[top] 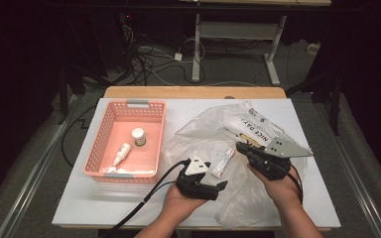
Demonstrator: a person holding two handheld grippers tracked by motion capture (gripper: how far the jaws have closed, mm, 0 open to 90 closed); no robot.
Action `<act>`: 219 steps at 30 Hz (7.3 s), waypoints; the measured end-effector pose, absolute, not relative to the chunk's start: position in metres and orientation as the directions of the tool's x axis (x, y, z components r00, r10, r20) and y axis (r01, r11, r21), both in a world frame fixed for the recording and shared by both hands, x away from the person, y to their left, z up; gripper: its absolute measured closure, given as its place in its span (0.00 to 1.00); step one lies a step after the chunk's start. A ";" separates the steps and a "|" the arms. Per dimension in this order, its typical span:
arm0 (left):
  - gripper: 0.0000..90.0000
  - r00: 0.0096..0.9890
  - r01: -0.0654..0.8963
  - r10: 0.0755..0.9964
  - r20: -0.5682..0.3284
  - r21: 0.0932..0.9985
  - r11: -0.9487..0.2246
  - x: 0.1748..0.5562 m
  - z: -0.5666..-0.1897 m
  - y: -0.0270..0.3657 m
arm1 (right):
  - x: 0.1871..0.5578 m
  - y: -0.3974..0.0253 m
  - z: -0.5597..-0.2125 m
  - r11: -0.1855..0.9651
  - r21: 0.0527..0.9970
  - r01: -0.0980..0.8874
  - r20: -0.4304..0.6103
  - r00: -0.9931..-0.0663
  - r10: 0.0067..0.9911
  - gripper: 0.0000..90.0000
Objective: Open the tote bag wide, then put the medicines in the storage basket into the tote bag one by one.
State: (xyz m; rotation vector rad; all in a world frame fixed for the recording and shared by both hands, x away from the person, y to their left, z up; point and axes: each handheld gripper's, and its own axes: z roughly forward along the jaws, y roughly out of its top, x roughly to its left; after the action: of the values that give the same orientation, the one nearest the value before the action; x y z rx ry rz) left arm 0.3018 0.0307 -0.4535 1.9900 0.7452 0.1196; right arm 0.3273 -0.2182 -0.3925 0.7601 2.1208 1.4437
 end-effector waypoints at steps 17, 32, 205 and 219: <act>0.00 0.803 0.443 0.564 -0.194 0.827 -0.346 0.276 -0.438 0.078 | 0.326 -0.219 -0.393 0.298 0.936 0.186 -0.067 -0.737 0.672 1.00; 0.00 0.756 0.445 0.628 -0.185 0.849 -0.285 0.274 -0.427 0.128 | 0.327 -0.223 -0.393 0.294 0.937 0.188 -0.067 -0.731 0.680 1.00; 0.54 0.517 0.548 0.838 -0.174 0.820 -0.167 0.310 -0.421 0.209 | 0.323 -0.224 -0.395 0.306 0.934 0.186 -0.072 -0.739 0.670 1.00; 0.54 0.564 0.492 0.807 -0.175 0.856 -0.158 0.290 -0.408 0.201 | 0.322 -0.224 -0.396 0.303 0.934 0.192 -0.065 -0.740 0.669 1.00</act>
State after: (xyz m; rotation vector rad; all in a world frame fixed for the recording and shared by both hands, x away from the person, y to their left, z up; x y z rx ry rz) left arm 0.2898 0.2006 -0.4082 1.8136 1.0672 0.4010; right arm 0.3222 -0.2239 -0.3956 0.7655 2.1297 1.4329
